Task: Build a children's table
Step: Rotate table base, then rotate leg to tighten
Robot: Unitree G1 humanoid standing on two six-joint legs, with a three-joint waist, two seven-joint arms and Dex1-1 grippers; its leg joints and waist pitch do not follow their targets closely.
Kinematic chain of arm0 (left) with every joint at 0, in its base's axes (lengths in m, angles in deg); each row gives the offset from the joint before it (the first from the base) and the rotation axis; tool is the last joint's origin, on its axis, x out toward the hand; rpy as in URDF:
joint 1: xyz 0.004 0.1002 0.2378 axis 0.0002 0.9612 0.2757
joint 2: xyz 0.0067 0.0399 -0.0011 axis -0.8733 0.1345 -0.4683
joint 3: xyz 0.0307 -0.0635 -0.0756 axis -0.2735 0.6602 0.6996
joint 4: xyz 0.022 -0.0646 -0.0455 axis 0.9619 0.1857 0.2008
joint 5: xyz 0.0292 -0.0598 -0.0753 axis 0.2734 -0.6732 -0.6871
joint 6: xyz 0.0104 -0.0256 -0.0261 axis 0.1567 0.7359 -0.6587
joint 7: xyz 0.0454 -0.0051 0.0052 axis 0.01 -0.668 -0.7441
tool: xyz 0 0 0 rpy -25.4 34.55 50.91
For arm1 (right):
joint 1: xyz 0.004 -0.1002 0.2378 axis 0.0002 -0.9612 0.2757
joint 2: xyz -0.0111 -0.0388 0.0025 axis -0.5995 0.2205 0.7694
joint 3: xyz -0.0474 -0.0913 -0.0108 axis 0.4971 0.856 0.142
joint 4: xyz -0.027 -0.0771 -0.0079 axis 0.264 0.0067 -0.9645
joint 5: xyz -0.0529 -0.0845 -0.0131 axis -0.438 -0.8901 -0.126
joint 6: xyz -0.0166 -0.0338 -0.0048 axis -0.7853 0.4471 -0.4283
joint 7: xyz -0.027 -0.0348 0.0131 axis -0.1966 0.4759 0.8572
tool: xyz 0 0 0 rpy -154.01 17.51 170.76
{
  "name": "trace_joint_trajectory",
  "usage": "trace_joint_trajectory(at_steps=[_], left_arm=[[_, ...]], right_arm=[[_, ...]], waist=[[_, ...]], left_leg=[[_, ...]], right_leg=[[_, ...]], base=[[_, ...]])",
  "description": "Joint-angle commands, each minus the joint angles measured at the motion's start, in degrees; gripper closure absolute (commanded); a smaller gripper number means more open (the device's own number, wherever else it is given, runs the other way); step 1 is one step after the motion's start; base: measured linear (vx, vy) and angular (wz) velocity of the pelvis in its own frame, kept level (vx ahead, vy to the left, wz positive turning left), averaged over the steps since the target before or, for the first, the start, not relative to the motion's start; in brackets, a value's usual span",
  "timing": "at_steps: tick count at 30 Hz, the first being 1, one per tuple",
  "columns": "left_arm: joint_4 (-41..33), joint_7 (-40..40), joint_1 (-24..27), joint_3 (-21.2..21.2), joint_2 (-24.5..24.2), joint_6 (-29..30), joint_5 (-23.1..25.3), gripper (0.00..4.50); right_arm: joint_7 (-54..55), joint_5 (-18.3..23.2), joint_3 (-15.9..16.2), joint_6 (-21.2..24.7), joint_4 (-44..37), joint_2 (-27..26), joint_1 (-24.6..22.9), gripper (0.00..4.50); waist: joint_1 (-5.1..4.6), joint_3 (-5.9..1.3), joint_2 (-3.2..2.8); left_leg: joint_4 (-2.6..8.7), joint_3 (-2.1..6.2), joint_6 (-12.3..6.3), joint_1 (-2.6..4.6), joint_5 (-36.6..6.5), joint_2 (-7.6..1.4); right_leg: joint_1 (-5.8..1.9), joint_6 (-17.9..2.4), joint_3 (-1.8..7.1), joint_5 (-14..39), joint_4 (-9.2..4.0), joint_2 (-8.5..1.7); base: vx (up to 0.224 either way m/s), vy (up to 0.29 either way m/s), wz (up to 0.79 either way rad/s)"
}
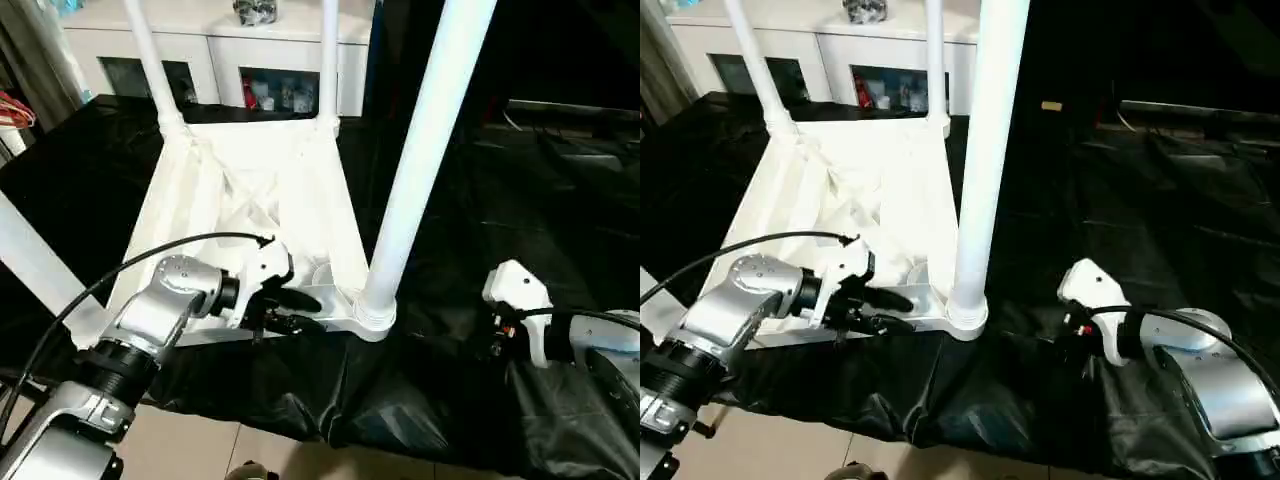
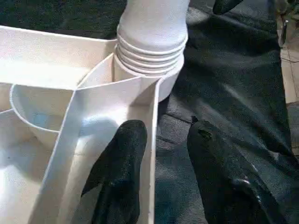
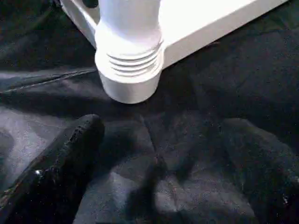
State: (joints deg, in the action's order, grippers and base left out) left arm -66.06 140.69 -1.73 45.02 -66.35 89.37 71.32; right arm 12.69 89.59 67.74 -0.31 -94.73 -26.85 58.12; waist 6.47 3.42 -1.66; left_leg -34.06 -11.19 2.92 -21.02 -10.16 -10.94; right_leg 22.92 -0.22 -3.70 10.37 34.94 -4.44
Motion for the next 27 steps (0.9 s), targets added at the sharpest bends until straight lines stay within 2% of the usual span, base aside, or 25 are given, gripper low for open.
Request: trace_joint_trajectory(at_steps=[1, 3, 5, 8, 10, 17, 18, 20, 21, 22, 23, 24, 27], left_arm=[[-0.14, 0.32, 0.1, -1.09, 0.39, 0.22, 0.76, 3.02], [-0.03, 0.19, 0.06, -1.38, 0.71, 0.1, 0.9, 3.1], [0.9, -0.16, -0.3, -1.8, 1.33, -0.44, 1.7, 3.39], [2.1, -0.18, -0.84, -2.25, 1.77, -0.83, 2.55, 3.46], [2.67, -0.05, -1.02, -2.44, 1.92, -1.01, 2.92, 3.77], [4.78, 0.31, -2.01, -2.68, 1.81, -0.93, 4.01, 4.27], [5.3, 0.57, -2.19, -2.93, 1.55, -1.31, 4.57, 4.39], [6.23, 1.05, -2.6, -2.98, 1.28, -1.74, 5.02, 4.39], [6.6, 1.21, -2.78, -2.85, 1.3, -1.82, 5.02, 4.45], [7.26, 0.95, -3.06, -2.7, 1.31, -2.15, 5.24, 4.45], [8.09, 0.16, -3.42, -2.46, 1.26, -2.29, 5.68, 4.45], [8.67, -0.57, -3.66, -2.26, 1.22, -2.39, 6.04, 4.45], [10.91, -5.0, -4.36, -0.43, 2.11, -3.63, 6.73, 4.45]], right_arm=[[-0.3, 0.59, 0.07, 0.87, -1.67, 0.59, -0.34, 0.0], [-0.19, 0.6, 0.18, 0.97, -1.9, 0.58, -0.52, 0.0], [0.13, 0.55, 0.38, 1.13, -2.12, 0.55, -0.68, 0.0], [0.53, 0.78, 0.45, 1.82, -2.89, 0.57, -0.73, 0.0], [0.79, 0.62, 0.53, 2.16, -3.29, 0.77, -0.83, 0.0], [0.78, 0.82, 0.86, 2.92, -3.47, 0.35, -0.07, 0.0], [0.85, 0.79, 1.07, 2.98, -3.35, 0.09, 0.24, 0.0], [1.07, 0.65, 1.48, 3.13, -3.1, -0.43, 0.92, 0.0], [1.18, 0.59, 1.63, 3.14, -2.97, -0.65, 1.2, 0.0], [1.33, 0.67, 1.77, 3.15, -2.71, -1.09, 1.56, 0.0], [1.72, 0.67, 2.06, 2.91, -2.11, -2.01, 2.08, 0.0], [2.03, 0.68, 2.28, 2.7, -1.62, -2.74, 2.45, 0.0], [3.95, 0.19, 3.26, 1.13, 1.78, -6.1, 4.25, 0.0]], waist=[[0.14, -3.48, 0.02], [0.13, -3.47, 0.17], [0.1, -3.52, 0.05], [0.07, -3.58, 0.11], [0.11, -3.65, 0.13], [0.05, -3.81, -0.31], [0.06, -3.81, -0.83], [-0.04, -3.82, -0.42], [-0.06, -3.84, -0.42], [-0.02, -3.82, 0.0], [0.07, -3.84, -0.18], [0.14, -3.86, 0.19], [0.1, -3.71, 0.24]], left_leg=[[4.36, 1.61, -0.42, 0.95, -17.64, -2.31], [4.34, 1.58, -0.44, 0.94, -17.62, -2.29], [4.27, 1.6, -0.55, 0.89, -17.3, -2.25], [4.18, 1.54, -0.92, 0.81, -16.48, -2.12], [4.08, 1.49, -1.27, 0.76, -15.69, -2.09], [4.08, 1.55, -1.21, 0.75, -15.6, -2.1], [4.09, 1.61, -1.04, 0.8, -15.96, -2.11], [4.1, 1.55, -1.09, 0.8, -16.17, -2.02], [4.12, 1.58, -1.1, 0.69, -15.93, -2.01], [4.11, 1.57, -1.2, 0.58, -15.72, -2.01], [4.05, 1.58, -1.25, 0.66, -15.62, -1.99], [4.05, 1.61, -1.39, 0.59, -15.14, -1.91], [4.1, 1.64, -1.05, 0.89, -16.25, -2.03]], right_leg=[[-2.28, -8.98, 2.62, 23.37, -5.58, -4.07], [-2.27, -9.02, 2.61, 23.25, -5.65, -4.05], [-2.32, -9.07, 2.6, 23.0, -5.65, -4.05], [-2.4, -8.5, 2.59, 23.19, -5.65, -3.96], [-2.34, -8.05, 2.6, 23.51, -5.71, -3.97], [-2.33, -8.18, 2.53, 22.94, -5.65, -3.93], [-2.29, -8.35, 2.52, 22.72, -5.59, -3.92], [-2.35, -8.23, 2.47, 22.71, -5.74, -3.84], [-2.45, -8.18, 2.49, 22.66, -5.59, -3.87], [-2.53, -8.0, 2.46, 23.1, -5.66, -3.98], [-2.42, -7.97, 2.48, 23.47, -5.63, -4.02], [-2.4, -7.74, 2.4, 24.5, -5.54, -4.14], [-1.99, -7.19, 2.31, 27.36, -5.97, -4.25]], base=[[0.0, 0.0, 0.0], [0.0, 0.0, 0.0], [0.0, 0.0, 0.0], [0.0, 0.0, 0.0], [0.0, 0.0, 0.0], [0.0, 0.0, 0.0], [0.0, 0.0, 0.0], [0.0, 0.0, 0.0], [0.0, 0.0, 0.0], [0.0, 0.0, 0.0], [0.0, 0.0, 0.0], [0.0, 0.0, 0.0], [0.0, 0.0, 0.0]])
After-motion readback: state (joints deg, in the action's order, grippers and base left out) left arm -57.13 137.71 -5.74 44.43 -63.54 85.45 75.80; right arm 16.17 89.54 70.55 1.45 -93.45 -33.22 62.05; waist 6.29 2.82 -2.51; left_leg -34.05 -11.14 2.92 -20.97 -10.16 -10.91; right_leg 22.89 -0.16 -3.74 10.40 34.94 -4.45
